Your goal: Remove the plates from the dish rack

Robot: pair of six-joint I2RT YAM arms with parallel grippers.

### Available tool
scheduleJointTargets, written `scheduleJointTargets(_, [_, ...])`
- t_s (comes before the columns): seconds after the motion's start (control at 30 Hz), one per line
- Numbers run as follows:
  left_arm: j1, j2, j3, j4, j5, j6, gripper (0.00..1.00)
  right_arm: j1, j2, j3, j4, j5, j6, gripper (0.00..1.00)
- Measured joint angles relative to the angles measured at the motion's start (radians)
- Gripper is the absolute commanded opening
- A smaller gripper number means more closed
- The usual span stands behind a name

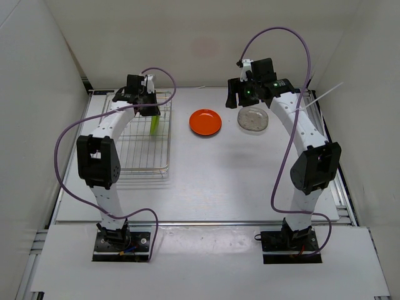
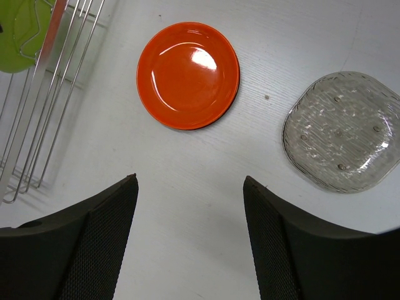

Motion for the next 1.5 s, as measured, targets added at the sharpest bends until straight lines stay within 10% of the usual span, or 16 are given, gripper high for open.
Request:
scheduleJointTargets(0.37, [-0.001,-0.002,0.294,-0.261,0.011,0.027,0.12,0.0,0.0,0.0,-0.001,0.005,0.0,0.73])
scheduleJointTargets(0.63, [-0.037,-0.183,0.381,-0.489,0.071,0.318,0.12,-0.012,-0.025,0.0,-0.002,0.018,0.032,0.95])
scheduleJointTargets(0.97, [-0.723,-0.6,-0.213,-0.317,-0.496,0.794,0.12,-0.095,-0.071,0.01,0.001,-0.423,0.057,1.0])
scheduleJointTargets(1.17, [-0.892,-0.573,-0.473,-0.154,-0.811,1.088,0.12,-0.037,-0.13,-0.008,0.002,-0.512,0.034,0.88])
scheduleJointTargets(1.5, [-1.058,-0.459,-0.34,0.061,-0.978,1.223,0.12,0.016,-0.17,-0.092,-0.002,-0.523,-0.008,0.86])
